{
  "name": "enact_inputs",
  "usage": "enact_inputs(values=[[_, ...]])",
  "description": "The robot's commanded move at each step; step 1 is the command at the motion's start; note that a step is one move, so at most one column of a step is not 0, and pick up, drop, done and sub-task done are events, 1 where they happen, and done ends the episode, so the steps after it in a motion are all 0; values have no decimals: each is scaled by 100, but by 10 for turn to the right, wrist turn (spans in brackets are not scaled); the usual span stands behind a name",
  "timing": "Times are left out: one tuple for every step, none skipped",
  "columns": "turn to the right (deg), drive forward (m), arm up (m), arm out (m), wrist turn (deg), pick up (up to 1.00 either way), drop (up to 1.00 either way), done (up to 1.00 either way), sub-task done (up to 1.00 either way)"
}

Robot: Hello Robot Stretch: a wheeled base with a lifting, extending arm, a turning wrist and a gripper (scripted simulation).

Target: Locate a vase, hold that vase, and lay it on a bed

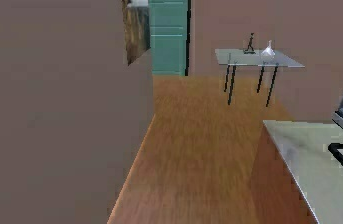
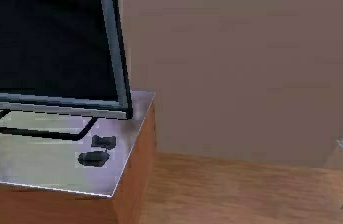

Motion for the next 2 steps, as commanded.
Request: enact_inputs(values=[[60, 0, 0, 0, 0, 0, 0, 0, 0], [0, 100, 0, 0, 0, 0, 0, 0, 0]])
